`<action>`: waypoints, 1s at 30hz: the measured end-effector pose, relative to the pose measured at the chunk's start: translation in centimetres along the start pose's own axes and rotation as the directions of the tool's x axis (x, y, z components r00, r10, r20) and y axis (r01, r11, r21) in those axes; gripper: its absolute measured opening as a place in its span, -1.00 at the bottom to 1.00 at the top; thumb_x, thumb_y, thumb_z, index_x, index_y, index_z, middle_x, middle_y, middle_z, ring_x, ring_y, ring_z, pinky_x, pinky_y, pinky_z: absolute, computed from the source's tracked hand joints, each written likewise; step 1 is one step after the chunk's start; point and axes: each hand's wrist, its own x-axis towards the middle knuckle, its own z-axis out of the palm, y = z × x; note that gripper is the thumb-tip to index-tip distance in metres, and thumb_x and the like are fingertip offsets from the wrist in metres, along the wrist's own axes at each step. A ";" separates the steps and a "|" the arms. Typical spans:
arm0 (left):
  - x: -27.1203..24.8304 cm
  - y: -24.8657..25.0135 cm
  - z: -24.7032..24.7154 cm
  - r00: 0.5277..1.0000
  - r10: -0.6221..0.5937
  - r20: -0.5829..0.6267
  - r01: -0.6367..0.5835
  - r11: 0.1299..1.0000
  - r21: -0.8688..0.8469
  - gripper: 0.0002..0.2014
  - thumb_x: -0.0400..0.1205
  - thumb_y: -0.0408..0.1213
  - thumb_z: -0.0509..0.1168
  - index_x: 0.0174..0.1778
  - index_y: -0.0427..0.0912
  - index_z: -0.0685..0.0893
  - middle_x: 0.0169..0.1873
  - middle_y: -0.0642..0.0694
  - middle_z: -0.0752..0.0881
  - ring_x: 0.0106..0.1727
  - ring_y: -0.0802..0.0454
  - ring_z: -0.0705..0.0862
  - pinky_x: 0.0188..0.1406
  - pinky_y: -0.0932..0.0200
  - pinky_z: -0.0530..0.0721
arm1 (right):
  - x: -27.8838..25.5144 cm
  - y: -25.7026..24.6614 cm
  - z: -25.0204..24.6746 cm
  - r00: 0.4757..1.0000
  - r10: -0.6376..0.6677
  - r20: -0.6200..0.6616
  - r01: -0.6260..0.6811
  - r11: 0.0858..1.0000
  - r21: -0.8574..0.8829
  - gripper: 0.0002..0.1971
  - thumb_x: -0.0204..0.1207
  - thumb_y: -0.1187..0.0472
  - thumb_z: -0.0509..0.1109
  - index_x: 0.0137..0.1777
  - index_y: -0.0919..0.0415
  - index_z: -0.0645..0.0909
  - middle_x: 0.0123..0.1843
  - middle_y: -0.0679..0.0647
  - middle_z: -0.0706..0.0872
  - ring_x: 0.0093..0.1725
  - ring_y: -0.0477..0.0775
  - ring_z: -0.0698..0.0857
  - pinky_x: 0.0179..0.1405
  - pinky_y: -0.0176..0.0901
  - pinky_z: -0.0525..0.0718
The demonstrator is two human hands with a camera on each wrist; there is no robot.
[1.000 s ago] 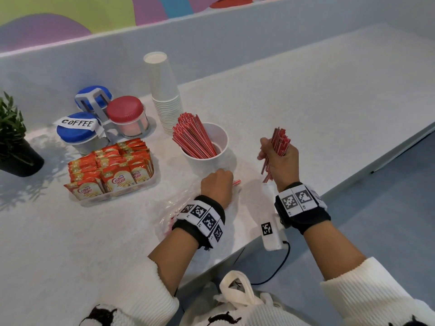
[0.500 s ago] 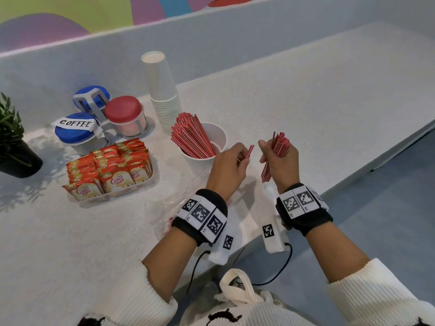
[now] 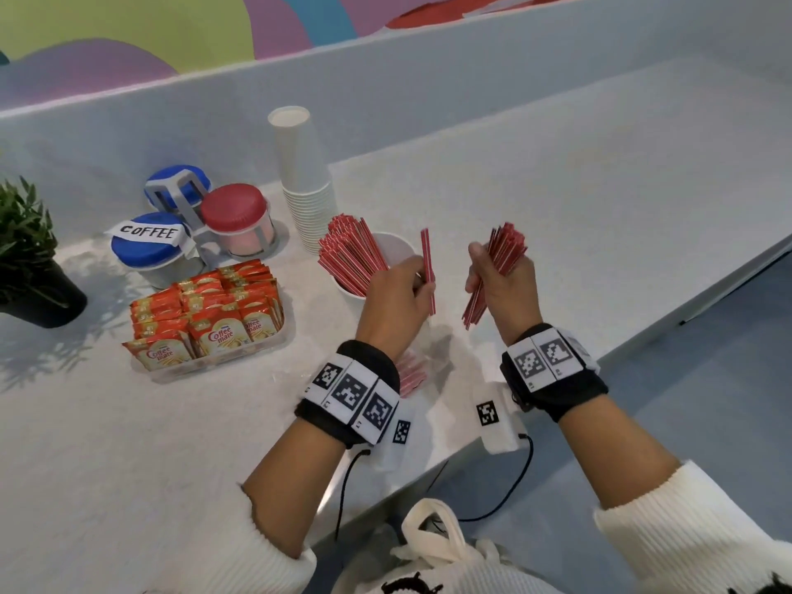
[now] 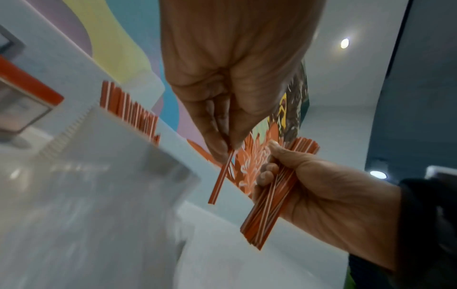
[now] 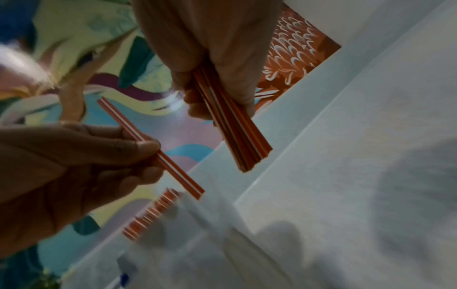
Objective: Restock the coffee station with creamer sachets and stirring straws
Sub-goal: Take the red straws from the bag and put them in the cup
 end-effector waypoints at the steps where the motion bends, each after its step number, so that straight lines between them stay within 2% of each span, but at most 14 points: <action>1: 0.5 0.3 -1.0 0.999 0.005 -0.054 -0.006 1.000 -0.017 -0.88 0.63 -0.38 0.28 0.02 -0.32 0.67 -0.23 -0.10 0.69 -0.21 0.02 0.66 -0.10 0.31 0.65 | 0.5 -1.2 0.5 1.000 -0.018 0.001 0.017 0.999 0.040 -0.61 0.58 0.13 0.33 -0.51 0.12 0.50 -0.67 -0.07 0.55 -0.59 -0.16 0.53 -0.39 -0.28 0.54; 3: 1.3 0.4 -2.9 0.988 -0.004 -0.153 -0.001 0.999 -0.033 -0.88 0.62 -0.40 0.28 0.00 -0.34 0.68 -0.22 -0.07 0.68 -0.23 0.07 0.62 -0.19 0.56 0.56 | 1.5 -3.6 1.6 0.998 -0.056 0.020 0.054 0.992 0.116 -0.62 0.58 0.16 0.33 -0.50 0.12 0.50 -0.67 -0.06 0.56 -0.59 -0.14 0.54 -0.41 -0.30 0.54; 4: 1.7 0.3 -3.8 0.981 -0.023 -0.193 0.018 0.999 -0.029 -0.88 0.62 -0.40 0.28 0.00 -0.34 0.68 -0.21 -0.09 0.68 -0.22 0.06 0.61 -0.19 0.55 0.56 | 1.9 -4.6 2.4 0.996 -0.078 0.035 0.072 0.987 0.141 -0.62 0.58 0.17 0.32 -0.50 0.13 0.50 -0.65 -0.06 0.56 -0.59 -0.13 0.55 -0.42 -0.32 0.54; 7: 2.4 -1.0 -5.2 0.968 -0.110 -0.226 0.103 0.994 -0.043 -0.85 0.61 -0.37 0.28 0.04 -0.31 0.67 -0.09 -0.20 0.75 -0.06 -0.10 0.70 0.05 0.10 0.69 | 2.6 -6.6 4.7 0.987 -0.117 0.108 0.101 0.984 0.147 -0.61 0.60 0.15 0.30 -0.50 0.16 0.49 -0.57 0.03 0.55 -0.56 -0.13 0.55 -0.39 -0.35 0.55; 8: 2.4 -1.5 -5.5 0.965 -0.136 -0.226 0.130 0.991 -0.043 -0.84 0.60 -0.37 0.29 0.06 -0.30 0.68 -0.06 -0.21 0.76 -0.03 -0.11 0.71 0.09 0.03 0.69 | 2.7 -6.8 5.7 0.983 -0.118 0.141 0.100 0.986 0.133 -0.61 0.60 0.15 0.30 -0.50 0.16 0.49 -0.56 0.04 0.55 -0.56 -0.13 0.55 -0.38 -0.36 0.55; 11: 2.0 -2.6 -5.7 0.959 -0.188 -0.213 0.185 0.982 -0.037 -0.84 0.57 -0.40 0.32 0.05 -0.28 0.69 -0.09 -0.22 0.77 -0.06 -0.11 0.72 0.03 0.06 0.69 | 2.7 -6.3 8.2 0.966 -0.080 0.245 0.065 0.996 0.067 -0.62 0.59 0.15 0.31 -0.50 0.15 0.48 -0.56 0.03 0.55 -0.57 -0.15 0.55 -0.36 -0.36 0.58; 13: 1.6 -3.2 -5.7 0.958 -0.211 -0.195 0.211 0.977 -0.025 -0.88 0.55 -0.42 0.33 -0.02 -0.26 0.68 -0.15 -0.22 0.77 -0.14 -0.08 0.70 -0.02 0.09 0.67 | 2.5 -5.1 9.4 0.951 -0.022 0.307 0.020 1.000 0.010 -0.64 0.58 0.16 0.33 -0.48 0.14 0.49 -0.54 0.04 0.56 -0.55 -0.11 0.56 -0.29 -0.25 0.62; 16: 1.2 -3.9 -5.6 0.944 -0.256 -0.206 0.252 0.967 -0.044 -0.94 0.53 -0.43 0.34 -0.11 -0.27 0.66 -0.23 -0.20 0.75 -0.17 -0.08 0.69 -0.01 0.00 0.69 | 2.1 -3.1 10.4 0.906 0.055 0.419 0.014 0.987 -0.160 -0.72 0.56 0.10 0.34 -0.39 0.09 0.56 -0.42 0.07 0.66 -0.36 0.07 0.67 -0.02 0.02 0.67; 19: 1.2 -4.4 -5.9 0.935 -0.266 -0.236 0.259 0.964 -0.059 -0.90 0.54 -0.42 0.34 -0.04 -0.30 0.67 -0.18 -0.23 0.75 -0.18 -0.04 0.67 -0.02 0.06 0.68 | 2.1 -2.6 10.6 0.879 0.073 0.471 0.096 0.940 -0.326 -0.80 0.55 0.05 0.34 -0.11 0.16 0.68 -0.14 0.21 0.76 -0.01 0.26 0.73 0.17 0.13 0.63; 22: 1.2 -4.9 -6.3 0.922 -0.266 -0.281 0.251 0.964 -0.090 -0.84 0.56 -0.42 0.33 0.05 -0.29 0.67 -0.16 -0.19 0.72 -0.18 0.00 0.65 -0.07 0.15 0.66 | 2.3 -3.2 10.3 0.855 0.039 0.517 0.177 0.916 -0.361 -0.74 0.53 0.03 0.36 0.05 0.21 0.68 -0.04 0.14 0.77 -0.02 0.14 0.71 0.06 -0.06 0.61; 24: 1.3 -5.1 -6.5 0.911 -0.266 -0.317 0.234 0.963 -0.134 -0.83 0.56 -0.45 0.32 0.06 -0.31 0.66 -0.18 -0.17 0.69 -0.17 0.00 0.64 -0.06 0.10 0.69 | 2.3 -3.6 9.8 0.838 0.012 0.546 0.224 0.904 -0.364 -0.73 0.51 0.04 0.39 0.10 0.19 0.66 -0.04 0.07 0.74 -0.08 -0.01 0.65 -0.05 -0.26 0.51; 26: 1.4 -5.4 -6.5 0.900 -0.251 -0.356 0.213 0.967 -0.142 -0.82 0.56 -0.46 0.32 0.08 -0.32 0.64 -0.16 -0.19 0.68 -0.13 -0.04 0.65 -0.02 0.02 0.71 | 2.5 -3.7 9.2 0.832 -0.003 0.555 0.268 0.878 -0.396 -0.70 0.48 0.04 0.43 0.12 0.19 0.65 -0.09 -0.01 0.71 -0.19 -0.14 0.59 -0.22 -0.48 0.43; 27: 1.4 -5.6 -6.5 0.897 -0.245 -0.369 0.213 0.969 -0.127 -0.80 0.57 -0.45 0.31 0.11 -0.32 0.63 -0.09 -0.22 0.69 -0.09 -0.05 0.65 -0.02 0.07 0.68 | 2.7 -3.6 8.9 0.833 -0.008 0.553 0.288 0.859 -0.422 -0.69 0.45 0.05 0.45 0.12 0.20 0.65 -0.15 -0.06 0.65 -0.24 -0.19 0.55 -0.30 -0.57 0.39; 30: 1.5 -6.0 -6.4 0.890 -0.258 -0.376 0.241 0.966 -0.092 -0.70 0.63 -0.39 0.25 0.30 -0.31 0.57 0.18 -0.26 0.64 0.10 -0.05 0.64 0.03 0.27 0.53 | 3.0 -3.3 8.4 0.809 0.060 0.585 0.326 0.783 -0.530 -0.57 0.37 0.06 0.53 0.18 0.24 0.60 -0.10 -0.01 0.60 -0.16 -0.09 0.53 -0.27 -0.44 0.41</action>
